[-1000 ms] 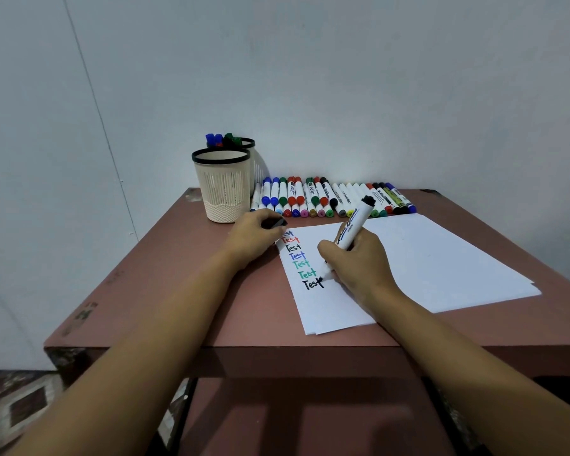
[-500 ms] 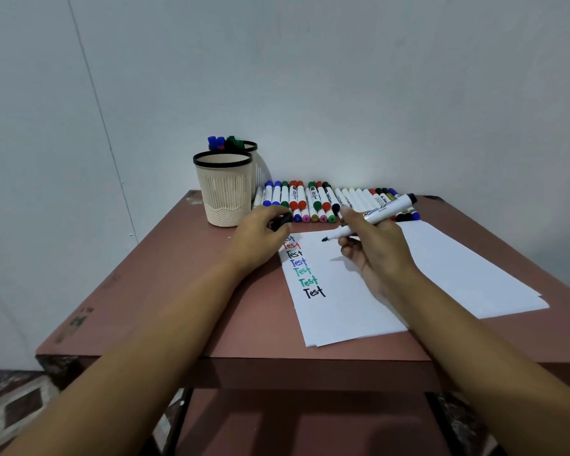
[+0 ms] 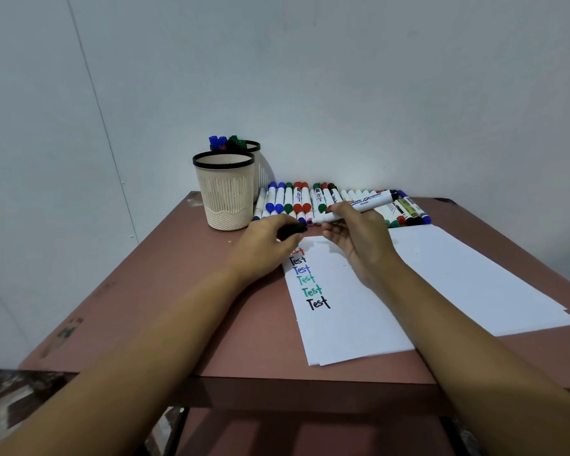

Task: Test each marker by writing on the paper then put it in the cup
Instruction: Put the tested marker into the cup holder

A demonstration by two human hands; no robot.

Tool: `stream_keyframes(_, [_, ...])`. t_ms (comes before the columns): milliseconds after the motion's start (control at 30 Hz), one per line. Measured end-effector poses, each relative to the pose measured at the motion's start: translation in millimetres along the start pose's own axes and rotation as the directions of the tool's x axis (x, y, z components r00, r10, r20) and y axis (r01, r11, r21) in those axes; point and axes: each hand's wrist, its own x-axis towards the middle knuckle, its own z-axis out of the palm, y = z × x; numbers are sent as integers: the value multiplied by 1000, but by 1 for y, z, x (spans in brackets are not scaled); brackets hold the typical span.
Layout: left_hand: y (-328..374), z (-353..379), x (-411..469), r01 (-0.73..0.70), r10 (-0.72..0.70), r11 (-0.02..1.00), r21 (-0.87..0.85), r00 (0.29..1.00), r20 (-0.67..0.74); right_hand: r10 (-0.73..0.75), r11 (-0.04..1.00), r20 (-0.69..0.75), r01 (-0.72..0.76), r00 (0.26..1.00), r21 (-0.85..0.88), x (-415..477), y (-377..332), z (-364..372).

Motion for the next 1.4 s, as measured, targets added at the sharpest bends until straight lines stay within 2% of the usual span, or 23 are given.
stream_keyframes(167, [5, 2, 0, -48, 48, 999, 5, 998, -29, 0, 993, 38, 4, 999, -120, 0, 4, -1])
stream_keyframes(400, [6, 1, -2, -140, 142, 990, 25, 987, -79, 21, 979, 57, -9, 998, -202, -2, 5, -3])
stream_keyframes(533, [8, 1, -3, -185, 186, 983, 23, 979, -85, 26, 984, 102, -7, 994, -178, -4, 5, -3])
stream_keyframes(767, [12, 4, -7, -136, 135, 990, -22, 990, -47, 78, 997, 196, -73, 978, -35, -4, 8, -5])
stream_keyframes(1200, [12, 3, -4, -35, 43, 982, -184, 998, 35, 128, 991, 229, -132, 965, -1, -1, 10, -7])
stream_keyframes(1267, [16, 2, -3, 0, 0, 975, -224, 1000, 4, 117, 992, 210, -123, 971, 18, 0, 8, -5])
stream_keyframes(1400, [27, -4, -1, 49, -110, 894, -445, 988, -113, 128, 989, 167, -137, 978, 49, -1, 4, 0])
